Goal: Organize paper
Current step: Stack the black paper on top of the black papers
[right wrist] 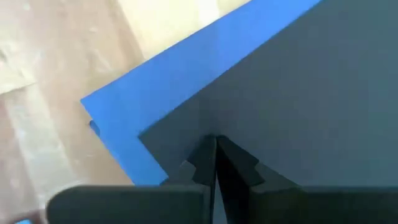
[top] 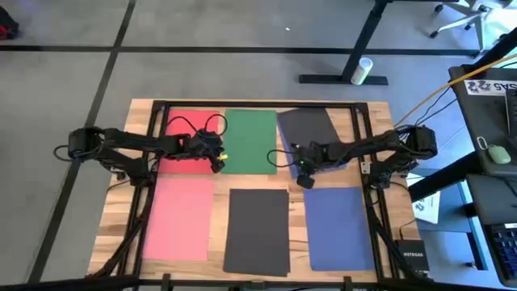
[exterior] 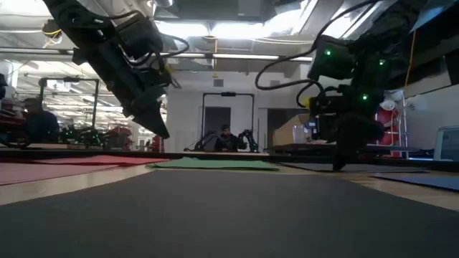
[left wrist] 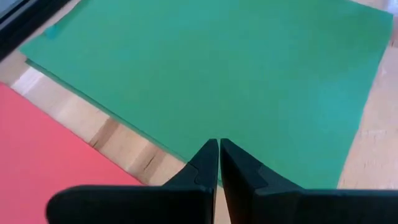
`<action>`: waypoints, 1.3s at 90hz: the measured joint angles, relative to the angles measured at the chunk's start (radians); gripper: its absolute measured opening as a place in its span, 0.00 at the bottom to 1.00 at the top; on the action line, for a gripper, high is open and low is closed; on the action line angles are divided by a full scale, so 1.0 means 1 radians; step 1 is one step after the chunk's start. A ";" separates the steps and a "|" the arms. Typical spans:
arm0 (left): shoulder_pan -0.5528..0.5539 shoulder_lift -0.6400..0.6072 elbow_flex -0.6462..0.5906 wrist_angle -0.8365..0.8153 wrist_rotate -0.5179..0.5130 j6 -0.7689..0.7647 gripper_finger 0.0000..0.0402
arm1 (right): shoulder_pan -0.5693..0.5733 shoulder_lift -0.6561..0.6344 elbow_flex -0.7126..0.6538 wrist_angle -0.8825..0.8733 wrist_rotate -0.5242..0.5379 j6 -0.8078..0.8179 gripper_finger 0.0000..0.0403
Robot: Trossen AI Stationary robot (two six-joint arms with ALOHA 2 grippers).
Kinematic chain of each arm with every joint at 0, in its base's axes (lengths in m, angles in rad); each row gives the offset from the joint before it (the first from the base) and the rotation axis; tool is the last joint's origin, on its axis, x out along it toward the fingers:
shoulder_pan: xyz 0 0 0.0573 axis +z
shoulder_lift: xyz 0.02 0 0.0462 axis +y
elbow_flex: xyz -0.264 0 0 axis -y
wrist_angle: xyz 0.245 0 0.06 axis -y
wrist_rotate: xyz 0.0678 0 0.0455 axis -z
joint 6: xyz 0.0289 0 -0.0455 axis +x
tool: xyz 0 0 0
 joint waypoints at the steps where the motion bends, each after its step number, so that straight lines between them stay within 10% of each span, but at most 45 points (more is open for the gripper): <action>1: 0.000 0.000 0.000 0.000 0.000 0.000 0.00 | 0.002 0.000 0.000 0.000 -0.001 0.002 0.00; 67: 0.000 0.000 0.000 -0.001 0.000 0.000 0.00 | 0.064 0.006 0.131 -0.113 -0.006 0.036 0.01; 117: 0.000 0.000 0.000 0.000 0.000 0.003 0.00 | 0.179 0.071 0.178 -0.120 -0.026 0.068 0.37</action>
